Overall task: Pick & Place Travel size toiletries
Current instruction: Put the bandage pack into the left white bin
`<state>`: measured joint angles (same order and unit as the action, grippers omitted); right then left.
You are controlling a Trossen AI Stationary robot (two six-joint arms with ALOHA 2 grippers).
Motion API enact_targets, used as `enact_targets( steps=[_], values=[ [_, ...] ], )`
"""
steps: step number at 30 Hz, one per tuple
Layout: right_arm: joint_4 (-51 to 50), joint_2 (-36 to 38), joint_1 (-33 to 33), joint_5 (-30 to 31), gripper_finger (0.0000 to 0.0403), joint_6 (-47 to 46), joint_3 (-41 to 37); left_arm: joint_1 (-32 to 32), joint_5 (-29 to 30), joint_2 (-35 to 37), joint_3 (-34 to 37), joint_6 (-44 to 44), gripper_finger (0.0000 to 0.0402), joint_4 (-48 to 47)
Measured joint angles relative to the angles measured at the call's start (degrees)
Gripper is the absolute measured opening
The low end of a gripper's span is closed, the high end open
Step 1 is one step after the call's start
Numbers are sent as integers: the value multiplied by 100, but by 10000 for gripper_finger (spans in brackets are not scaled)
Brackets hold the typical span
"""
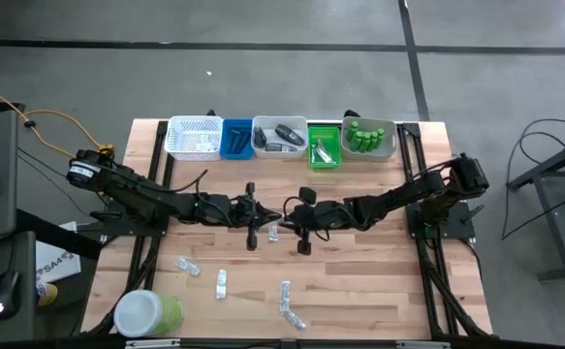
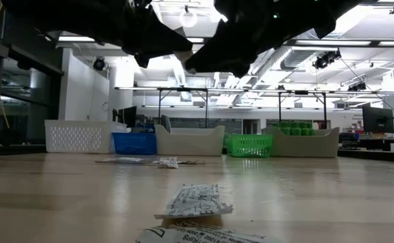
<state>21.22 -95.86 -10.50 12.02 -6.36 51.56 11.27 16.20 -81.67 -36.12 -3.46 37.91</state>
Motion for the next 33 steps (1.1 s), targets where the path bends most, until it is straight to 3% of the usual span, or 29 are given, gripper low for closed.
enact_targets(
  steps=[9, 14, 20, 33],
  values=[
    [-1538, 798, 0, 46, 217, -603, 10, -155, 448, 0, 2, 163, 1, -234],
    [-2463, 1282, 0, 395, 279, -1171, 5, -470, 614, 3, 2, 156, 0, -315],
    [-3558, 1583, 0, 902, 295, -1842, -10, -1043, 848, 395, 2, 73, 0, -1010],
    [-3550, 1580, -3, 1035, 271, -1944, 1, -2625, 989, 1498, 2, -304, 0, -2785]
  ],
)
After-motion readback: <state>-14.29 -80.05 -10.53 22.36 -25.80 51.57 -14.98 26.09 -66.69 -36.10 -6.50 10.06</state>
